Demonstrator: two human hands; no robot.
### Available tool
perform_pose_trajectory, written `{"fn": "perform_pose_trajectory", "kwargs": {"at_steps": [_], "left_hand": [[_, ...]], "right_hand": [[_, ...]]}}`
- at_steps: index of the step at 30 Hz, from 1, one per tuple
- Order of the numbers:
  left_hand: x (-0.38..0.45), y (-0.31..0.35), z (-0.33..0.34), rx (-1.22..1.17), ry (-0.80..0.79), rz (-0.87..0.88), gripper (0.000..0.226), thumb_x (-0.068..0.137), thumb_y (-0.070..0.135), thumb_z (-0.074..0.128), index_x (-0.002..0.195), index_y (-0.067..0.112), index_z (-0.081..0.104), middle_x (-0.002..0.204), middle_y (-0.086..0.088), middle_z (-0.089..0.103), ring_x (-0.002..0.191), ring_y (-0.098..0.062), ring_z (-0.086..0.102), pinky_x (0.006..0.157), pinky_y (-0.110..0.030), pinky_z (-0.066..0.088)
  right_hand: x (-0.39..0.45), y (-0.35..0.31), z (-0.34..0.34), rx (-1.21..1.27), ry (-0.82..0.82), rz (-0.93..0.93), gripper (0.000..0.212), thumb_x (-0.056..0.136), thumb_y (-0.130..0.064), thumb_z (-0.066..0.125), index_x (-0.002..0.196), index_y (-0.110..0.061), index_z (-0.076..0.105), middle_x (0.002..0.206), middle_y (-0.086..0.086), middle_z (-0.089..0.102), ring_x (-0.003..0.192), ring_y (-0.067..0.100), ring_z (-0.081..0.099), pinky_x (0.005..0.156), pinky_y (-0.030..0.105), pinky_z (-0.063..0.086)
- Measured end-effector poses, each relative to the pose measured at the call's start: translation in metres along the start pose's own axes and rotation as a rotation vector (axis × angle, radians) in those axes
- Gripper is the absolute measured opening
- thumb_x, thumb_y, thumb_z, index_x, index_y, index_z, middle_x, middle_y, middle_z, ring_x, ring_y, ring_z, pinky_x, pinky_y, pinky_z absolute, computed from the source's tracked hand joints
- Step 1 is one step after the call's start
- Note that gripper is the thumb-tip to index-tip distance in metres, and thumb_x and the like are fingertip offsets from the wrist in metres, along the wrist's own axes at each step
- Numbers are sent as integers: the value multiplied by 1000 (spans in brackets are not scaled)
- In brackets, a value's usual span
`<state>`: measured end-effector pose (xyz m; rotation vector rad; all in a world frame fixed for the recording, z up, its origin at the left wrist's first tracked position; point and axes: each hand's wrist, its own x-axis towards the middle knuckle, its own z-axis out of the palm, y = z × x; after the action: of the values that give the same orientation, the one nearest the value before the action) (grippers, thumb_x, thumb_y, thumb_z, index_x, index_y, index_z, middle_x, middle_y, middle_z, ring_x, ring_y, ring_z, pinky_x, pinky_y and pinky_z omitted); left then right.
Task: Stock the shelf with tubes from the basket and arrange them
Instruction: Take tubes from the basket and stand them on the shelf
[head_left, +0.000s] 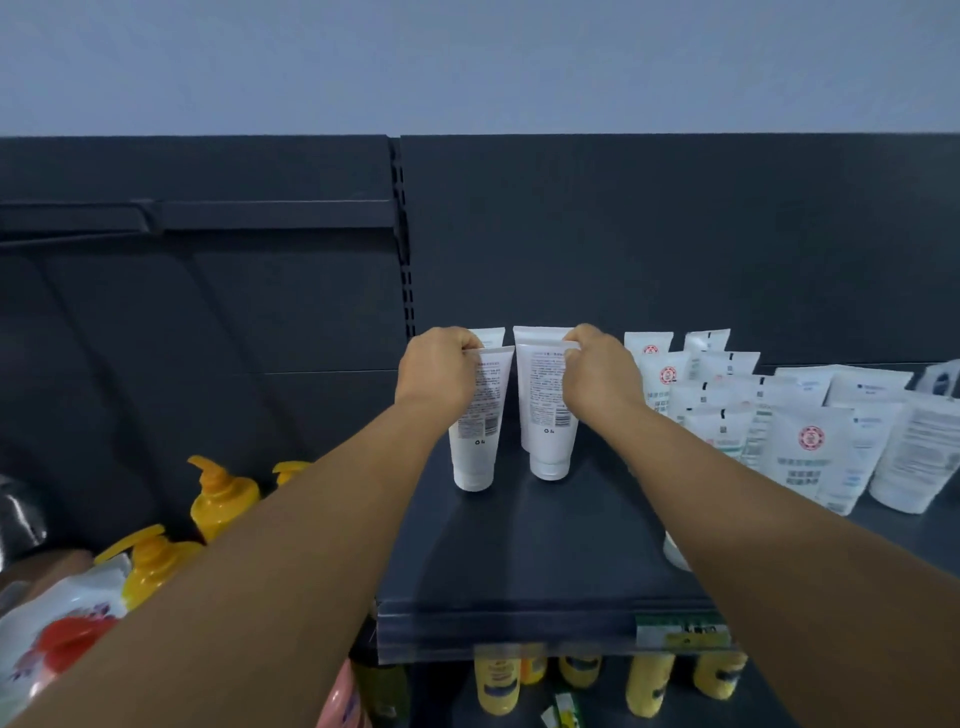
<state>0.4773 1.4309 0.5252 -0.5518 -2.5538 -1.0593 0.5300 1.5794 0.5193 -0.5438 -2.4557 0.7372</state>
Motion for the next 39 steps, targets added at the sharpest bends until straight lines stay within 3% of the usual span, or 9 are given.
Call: {"fn": "perform_pose_trajectory", "kwargs": {"at_steps": [5,8,13,16,19,23,27,34,39], "left_hand": [[15,-7,12,5,-25,-12,24,96,10,46,97,12,69,89,-1,65,75,-17,59,60,-26,49],[20,-11,13,19,-50,1,30,95,3,43,101,15,69,97,-2,66,76,-19,60,58,-26,51],[18,-17,10,118,-122,23,44,93,-4,40,123,20,62,129,-4,53,106,-25,57,73,-27,45],[10,-17,3,207,-143,90,47,95,2,43,139,19,46,142,-2,43,127,-24,45,93,-31,45],[-7,-11,-12,274,-153,147,53,98,10,44,148,17,30,152,-1,31,144,-23,23,115,-36,29],[-44,-7,-32,372,-176,221,57,98,18,49,149,13,24,153,-1,29,147,-20,16,115,-34,20],[-89,-14,-47,426,-186,220,55,95,20,50,145,14,29,149,-1,34,142,-19,24,109,-32,26],[-188,-36,-67,468,-313,193,71,96,34,49,153,14,10,161,-2,12,149,-19,10,118,-35,16],[-256,-51,-66,464,-368,224,72,96,34,50,153,13,11,161,-4,13,149,-20,11,120,-34,17]], "right_hand": [[14,0,14,17,-49,18,29,93,-1,44,119,-10,53,116,14,58,95,28,60,66,30,40],[16,2,20,13,-72,27,38,90,2,43,125,-11,51,117,15,57,89,26,56,67,31,41],[13,0,21,-10,-58,29,45,89,3,44,131,-13,47,130,13,42,95,27,53,73,34,44],[5,-4,19,-65,-55,-36,56,90,0,44,143,-15,36,147,8,32,129,28,41,99,37,41],[-8,-9,15,-186,-41,-141,56,93,-10,43,147,-13,28,153,4,30,142,25,25,115,41,27],[-42,-20,3,-312,-68,-253,59,99,-25,41,152,-15,15,158,0,19,147,22,13,118,43,18],[-93,-25,-8,-358,-103,-310,64,96,-25,47,151,-15,14,157,-1,20,147,23,11,118,43,15],[-204,-15,-6,-317,-231,-276,66,95,-32,52,149,-15,19,151,1,28,142,23,21,117,43,20],[-278,-2,1,-317,-348,-187,71,98,-33,47,154,-15,8,162,2,10,149,22,5,120,40,9]]}}
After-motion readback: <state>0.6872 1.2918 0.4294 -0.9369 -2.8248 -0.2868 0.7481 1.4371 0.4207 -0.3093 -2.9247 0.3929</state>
